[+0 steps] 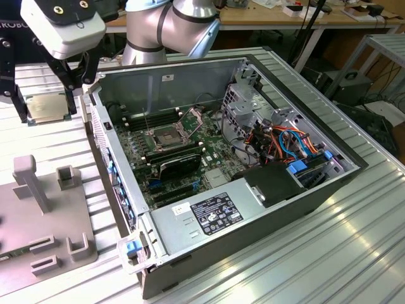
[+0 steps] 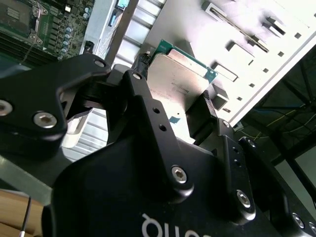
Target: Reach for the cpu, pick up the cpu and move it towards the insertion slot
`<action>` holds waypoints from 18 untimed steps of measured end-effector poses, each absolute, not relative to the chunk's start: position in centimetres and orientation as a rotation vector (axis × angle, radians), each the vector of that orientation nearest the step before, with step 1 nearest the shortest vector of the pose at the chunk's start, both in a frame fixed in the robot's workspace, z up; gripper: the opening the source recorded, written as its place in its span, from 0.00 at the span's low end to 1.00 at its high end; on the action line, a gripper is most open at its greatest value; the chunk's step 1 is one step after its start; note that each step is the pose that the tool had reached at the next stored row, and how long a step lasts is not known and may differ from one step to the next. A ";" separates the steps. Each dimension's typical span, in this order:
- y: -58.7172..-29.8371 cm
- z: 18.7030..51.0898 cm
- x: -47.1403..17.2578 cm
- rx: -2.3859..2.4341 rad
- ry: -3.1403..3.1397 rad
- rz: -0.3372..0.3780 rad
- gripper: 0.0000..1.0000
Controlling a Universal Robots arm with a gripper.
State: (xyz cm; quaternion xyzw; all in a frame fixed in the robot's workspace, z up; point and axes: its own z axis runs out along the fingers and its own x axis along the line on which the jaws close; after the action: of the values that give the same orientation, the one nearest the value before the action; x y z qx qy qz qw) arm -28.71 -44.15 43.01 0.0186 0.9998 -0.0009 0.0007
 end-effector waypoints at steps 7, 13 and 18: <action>-44.2 42.9 -27.8 0.058 3.140 -0.003 0.55; -44.2 42.9 -26.9 0.058 3.140 -0.003 0.55; -44.2 42.8 -26.2 0.058 3.140 -0.003 0.55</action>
State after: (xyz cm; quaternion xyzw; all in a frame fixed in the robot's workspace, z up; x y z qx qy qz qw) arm -26.24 -44.15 42.83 0.0186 0.9998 -0.0010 0.0007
